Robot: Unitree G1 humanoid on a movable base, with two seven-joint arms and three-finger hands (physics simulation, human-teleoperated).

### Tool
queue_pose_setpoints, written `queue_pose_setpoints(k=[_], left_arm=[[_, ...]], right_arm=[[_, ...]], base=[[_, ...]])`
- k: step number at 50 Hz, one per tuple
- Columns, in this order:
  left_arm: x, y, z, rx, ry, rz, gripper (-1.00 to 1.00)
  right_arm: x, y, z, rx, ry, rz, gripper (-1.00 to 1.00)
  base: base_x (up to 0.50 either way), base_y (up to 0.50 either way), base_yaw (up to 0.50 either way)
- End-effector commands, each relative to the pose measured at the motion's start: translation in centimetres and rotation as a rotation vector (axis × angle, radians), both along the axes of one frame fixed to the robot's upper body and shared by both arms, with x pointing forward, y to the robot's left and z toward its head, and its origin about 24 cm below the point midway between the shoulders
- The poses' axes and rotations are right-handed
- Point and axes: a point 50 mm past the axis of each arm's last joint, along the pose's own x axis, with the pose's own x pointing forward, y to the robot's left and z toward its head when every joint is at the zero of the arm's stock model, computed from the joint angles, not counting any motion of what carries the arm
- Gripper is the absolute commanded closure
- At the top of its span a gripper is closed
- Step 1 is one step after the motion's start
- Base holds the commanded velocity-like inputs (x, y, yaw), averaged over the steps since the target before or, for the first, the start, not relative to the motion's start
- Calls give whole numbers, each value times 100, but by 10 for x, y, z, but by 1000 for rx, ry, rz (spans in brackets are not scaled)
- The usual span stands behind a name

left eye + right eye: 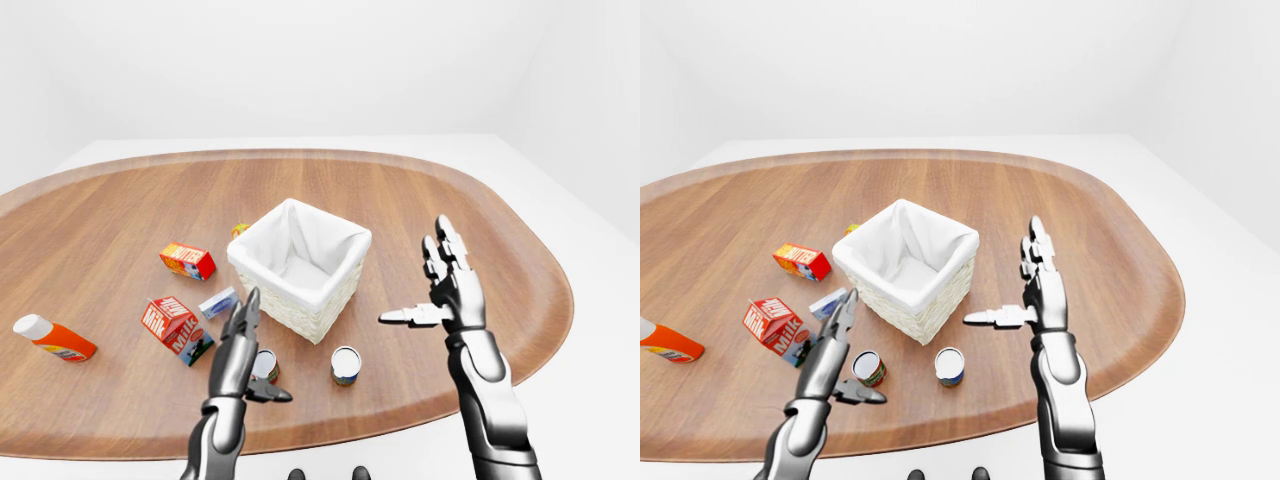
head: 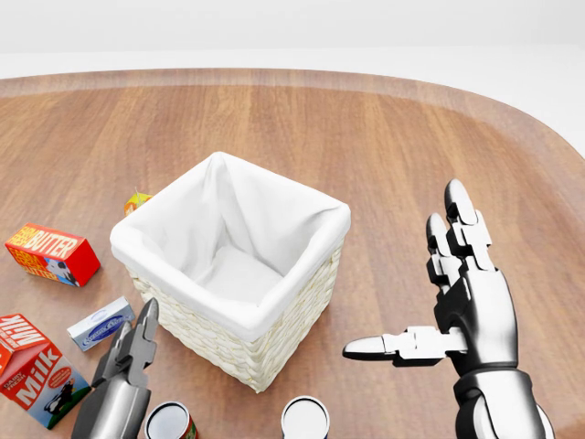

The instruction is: Pick up the tomato sauce, and put it in the basket.

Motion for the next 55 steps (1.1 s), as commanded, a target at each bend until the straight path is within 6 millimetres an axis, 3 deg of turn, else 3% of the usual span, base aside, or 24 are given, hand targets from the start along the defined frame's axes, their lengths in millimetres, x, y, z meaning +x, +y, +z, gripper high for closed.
queue_pose_setpoints(k=[1,55], left_arm=[[0,2,-2,4,5,11,-100],[6,17,-26,22,77,81,-100]], right_arm=[[0,0,0,0,2,0,-100],[0,-1,-1,-1,4,-2,-100]], base=[[0,0,0],[0,0,0]])
